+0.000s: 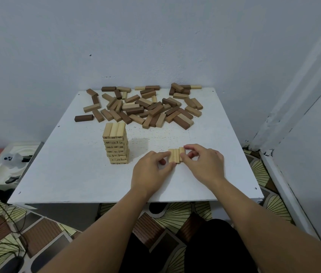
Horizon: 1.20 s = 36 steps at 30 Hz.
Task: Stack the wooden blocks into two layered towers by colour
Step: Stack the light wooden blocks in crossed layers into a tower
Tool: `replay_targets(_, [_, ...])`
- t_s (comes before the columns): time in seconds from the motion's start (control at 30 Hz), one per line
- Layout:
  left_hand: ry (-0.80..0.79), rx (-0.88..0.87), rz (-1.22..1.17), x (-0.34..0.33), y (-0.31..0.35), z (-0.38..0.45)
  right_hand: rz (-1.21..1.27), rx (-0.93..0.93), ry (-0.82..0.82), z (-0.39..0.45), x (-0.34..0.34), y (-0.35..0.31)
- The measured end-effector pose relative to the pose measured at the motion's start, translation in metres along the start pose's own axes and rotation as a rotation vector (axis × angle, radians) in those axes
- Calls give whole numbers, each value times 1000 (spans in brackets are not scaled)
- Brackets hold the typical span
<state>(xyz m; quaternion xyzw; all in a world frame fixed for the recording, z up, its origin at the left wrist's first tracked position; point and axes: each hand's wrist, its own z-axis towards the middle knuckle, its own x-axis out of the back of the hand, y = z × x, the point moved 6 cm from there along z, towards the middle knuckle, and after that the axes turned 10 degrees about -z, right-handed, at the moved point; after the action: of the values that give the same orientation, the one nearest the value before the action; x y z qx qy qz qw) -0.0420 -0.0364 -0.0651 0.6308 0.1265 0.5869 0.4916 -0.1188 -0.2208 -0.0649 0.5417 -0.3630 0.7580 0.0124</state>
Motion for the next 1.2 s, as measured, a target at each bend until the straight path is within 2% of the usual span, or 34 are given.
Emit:
replay_targets(0.23, [8, 28, -38, 0, 0, -1, -24, -15, -40, 1, -1, -2])
replay_targets(0.67, [3, 32, 30, -3, 2, -1, -45, 11, -35, -1, -1, -2])
replay_targets(1.07, [-3, 18, -122, 1, 2, -2, -81, 94, -80, -4, -2, -8])
replay_targets(1.2, [28, 63, -159, 4, -2, -1, -32, 79, -55, -5, -1, -8])
